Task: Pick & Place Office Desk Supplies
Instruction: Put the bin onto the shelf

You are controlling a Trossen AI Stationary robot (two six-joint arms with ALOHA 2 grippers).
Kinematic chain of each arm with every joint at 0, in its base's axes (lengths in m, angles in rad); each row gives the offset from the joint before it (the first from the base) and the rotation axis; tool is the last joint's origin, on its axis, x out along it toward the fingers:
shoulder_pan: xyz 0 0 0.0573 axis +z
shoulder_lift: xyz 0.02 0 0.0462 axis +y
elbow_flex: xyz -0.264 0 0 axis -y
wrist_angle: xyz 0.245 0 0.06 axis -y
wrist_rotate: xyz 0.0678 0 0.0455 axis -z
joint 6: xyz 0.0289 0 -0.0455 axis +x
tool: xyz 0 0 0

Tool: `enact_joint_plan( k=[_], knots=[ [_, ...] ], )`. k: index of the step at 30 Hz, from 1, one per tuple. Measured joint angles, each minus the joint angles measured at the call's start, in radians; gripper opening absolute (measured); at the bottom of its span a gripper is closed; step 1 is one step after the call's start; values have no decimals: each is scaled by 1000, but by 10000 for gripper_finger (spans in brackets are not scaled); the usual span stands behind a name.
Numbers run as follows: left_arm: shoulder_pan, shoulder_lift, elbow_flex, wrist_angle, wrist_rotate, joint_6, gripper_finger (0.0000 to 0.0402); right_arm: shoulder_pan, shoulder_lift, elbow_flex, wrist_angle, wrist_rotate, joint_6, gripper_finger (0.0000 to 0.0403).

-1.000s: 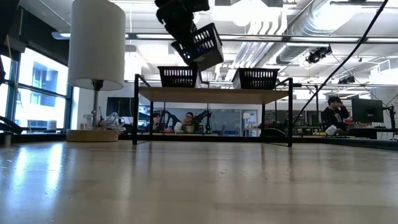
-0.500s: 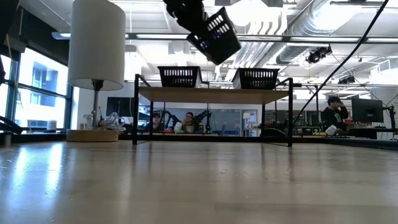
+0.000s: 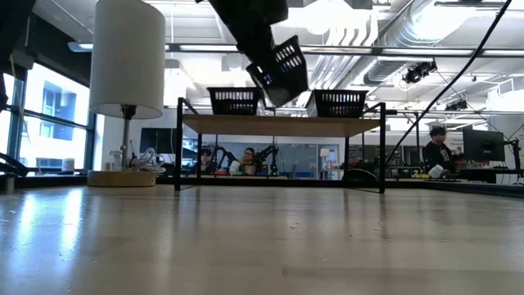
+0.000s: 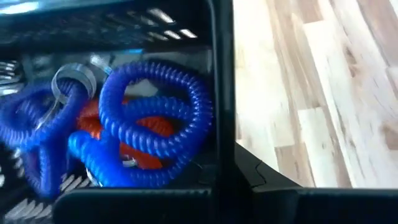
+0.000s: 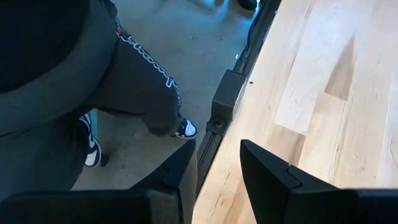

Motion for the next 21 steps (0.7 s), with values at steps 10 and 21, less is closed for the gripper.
enact_joint_plan(
  k=[10, 21],
  knots=[
    [3, 4, 0, -82, -68, -15, 0, 0, 0, 0, -4, 0, 7, 110],
    [4, 4, 0, -61, -83, -18, 0, -2, 0, 0, -3, 3, 6, 110]
  ],
)
